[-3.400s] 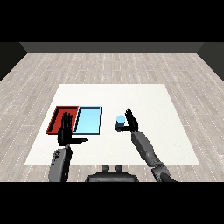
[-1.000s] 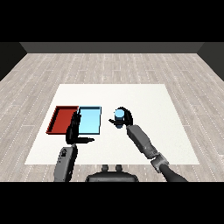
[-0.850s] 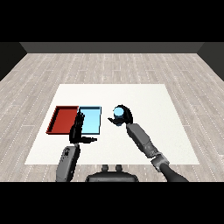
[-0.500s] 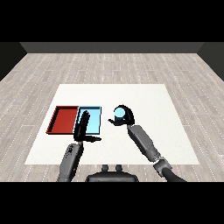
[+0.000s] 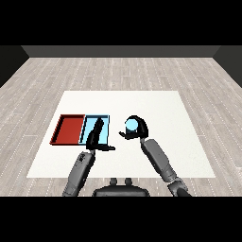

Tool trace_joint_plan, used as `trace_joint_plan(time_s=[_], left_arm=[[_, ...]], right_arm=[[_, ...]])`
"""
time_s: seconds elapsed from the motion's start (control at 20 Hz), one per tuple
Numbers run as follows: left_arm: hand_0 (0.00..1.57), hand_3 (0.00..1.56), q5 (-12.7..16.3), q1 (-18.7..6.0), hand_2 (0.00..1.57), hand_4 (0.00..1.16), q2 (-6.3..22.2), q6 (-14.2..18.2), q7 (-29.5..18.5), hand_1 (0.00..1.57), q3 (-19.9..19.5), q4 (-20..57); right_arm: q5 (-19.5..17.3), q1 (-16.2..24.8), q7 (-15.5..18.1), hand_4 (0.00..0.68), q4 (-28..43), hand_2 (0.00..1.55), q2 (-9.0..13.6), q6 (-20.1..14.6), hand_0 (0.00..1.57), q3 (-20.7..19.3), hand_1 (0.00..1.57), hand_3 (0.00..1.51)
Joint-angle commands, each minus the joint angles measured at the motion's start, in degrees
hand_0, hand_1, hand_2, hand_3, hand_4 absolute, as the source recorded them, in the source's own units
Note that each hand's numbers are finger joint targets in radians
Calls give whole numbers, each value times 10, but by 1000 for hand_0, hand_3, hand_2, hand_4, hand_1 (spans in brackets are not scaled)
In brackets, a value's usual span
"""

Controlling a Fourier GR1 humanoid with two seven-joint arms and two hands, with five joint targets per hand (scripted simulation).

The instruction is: Pick the blue can and put it in the blue box

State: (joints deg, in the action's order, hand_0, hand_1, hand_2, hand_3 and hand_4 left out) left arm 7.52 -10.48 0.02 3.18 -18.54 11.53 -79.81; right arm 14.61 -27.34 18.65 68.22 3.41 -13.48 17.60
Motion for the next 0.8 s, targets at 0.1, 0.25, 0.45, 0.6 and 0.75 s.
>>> trace_joint_plan(time_s=[0.1,0.25,0.45,0.6,0.75], left_arm=[[0,0,4,-56,0,0,0,37,-37,0,28,86],[0,0,31,-76,0,0,0,57,-29,0,45,109],[0,0,42,-87,0,0,0,55,-49,0,56,152],[0,0,30,-66,0,0,0,68,-4,0,63,103],[0,0,63,-127,0,0,0,104,-54,0,92,205]], right_arm=[[-25,-37,23,669,-57,1442,-33,31,1426,-40,1426,1408],[-34,8,17,661,-8,1447,-21,50,1423,-43,1423,1414],[-36,26,29,663,5,1450,-34,29,1411,-3,1411,1415],[-61,16,-13,666,39,1442,-34,32,1406,-22,1406,1406],[-49,32,-13,674,68,1440,-34,11,1405,20,1405,1404]])
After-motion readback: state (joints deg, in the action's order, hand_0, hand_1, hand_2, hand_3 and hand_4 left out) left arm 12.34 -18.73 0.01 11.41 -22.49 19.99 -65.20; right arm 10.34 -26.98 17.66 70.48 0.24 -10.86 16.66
